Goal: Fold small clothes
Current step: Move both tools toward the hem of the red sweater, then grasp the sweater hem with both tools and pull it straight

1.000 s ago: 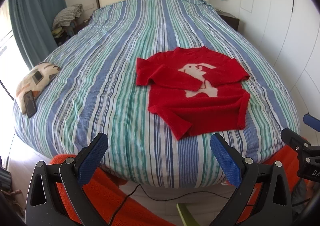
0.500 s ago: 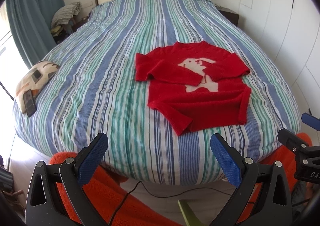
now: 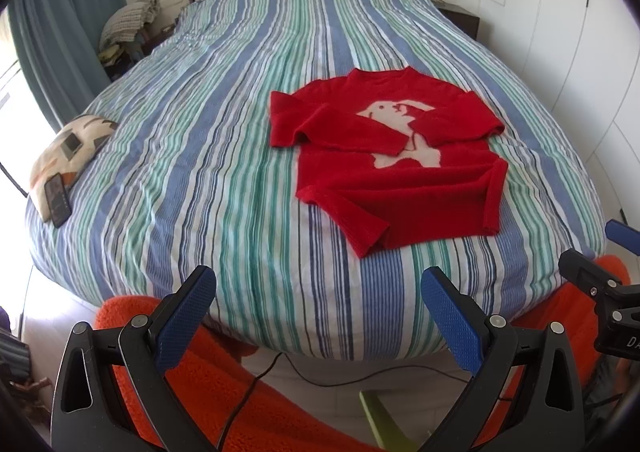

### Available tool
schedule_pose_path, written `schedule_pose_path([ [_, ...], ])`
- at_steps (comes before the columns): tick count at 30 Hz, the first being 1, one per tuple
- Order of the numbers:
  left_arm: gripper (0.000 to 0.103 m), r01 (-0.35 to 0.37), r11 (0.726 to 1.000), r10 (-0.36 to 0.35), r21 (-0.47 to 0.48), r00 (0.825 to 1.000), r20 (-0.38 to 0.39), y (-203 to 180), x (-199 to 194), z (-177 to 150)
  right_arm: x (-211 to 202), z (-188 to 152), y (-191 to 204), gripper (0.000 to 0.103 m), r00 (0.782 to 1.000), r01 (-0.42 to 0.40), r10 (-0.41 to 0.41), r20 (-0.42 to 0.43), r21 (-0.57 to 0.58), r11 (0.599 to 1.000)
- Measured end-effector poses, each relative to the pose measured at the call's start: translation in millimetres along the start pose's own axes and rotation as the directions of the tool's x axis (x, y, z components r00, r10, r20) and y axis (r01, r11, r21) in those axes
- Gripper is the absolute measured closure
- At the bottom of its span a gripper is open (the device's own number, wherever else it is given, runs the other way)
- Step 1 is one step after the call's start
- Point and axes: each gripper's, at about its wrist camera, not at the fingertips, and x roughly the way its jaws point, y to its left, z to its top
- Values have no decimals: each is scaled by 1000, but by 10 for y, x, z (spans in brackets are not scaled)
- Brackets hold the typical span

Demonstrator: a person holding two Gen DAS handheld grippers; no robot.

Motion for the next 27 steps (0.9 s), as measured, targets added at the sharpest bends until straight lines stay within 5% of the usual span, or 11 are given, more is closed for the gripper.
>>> schedule_pose_path([
  [9, 1, 53, 992, -65, -113, 993, -102, 421, 585, -126, 129, -43, -418, 0, 998, 58, -60, 36, 55, 997],
  [15, 1, 263, 942, -300, -209, 939, -169, 275, 1267, 91, 986, -54, -778, 0, 999, -7, 12, -49, 105, 994],
  [19, 2, 205, 952, -258, -228, 938, -230, 29, 1852, 323, 1604, 131, -861, 1, 992, -96, 112, -55, 231, 968],
  [20, 12, 168, 960, -222, -223, 942, -250, -11, 1973, 336, 1786, 174, -880, 7, 986, -128, 151, -70, 253, 959],
  [21, 29, 138, 967, -194, -214, 944, -266, -35, 2060, 325, 1965, 193, -907, 34, 980, -148, 178, -93, 270, 952],
  [22, 81, 143, 967, -201, -211, 936, -290, -24, 2125, 292, 2114, 185, -944, 55, 974, -144, 186, -129, 277, 950],
  [23, 96, 189, 954, -257, -233, 915, -310, 22, 2149, 248, 2180, 149, -1002, 86, 969, -138, 189, -157, 290, 947],
  [24, 98, 226, 939, -300, -258, 905, -300, 110, 2097, 201, 2138, 104, -1094, 94, 964, -155, 214, -156, 323, 934],
  [27, 98, 289, 932, -344, -220, 897, -277, 346, 1792, 46, 1728, -97, -1321, 94, 951, -205, 275, -140, 380, 902],
])
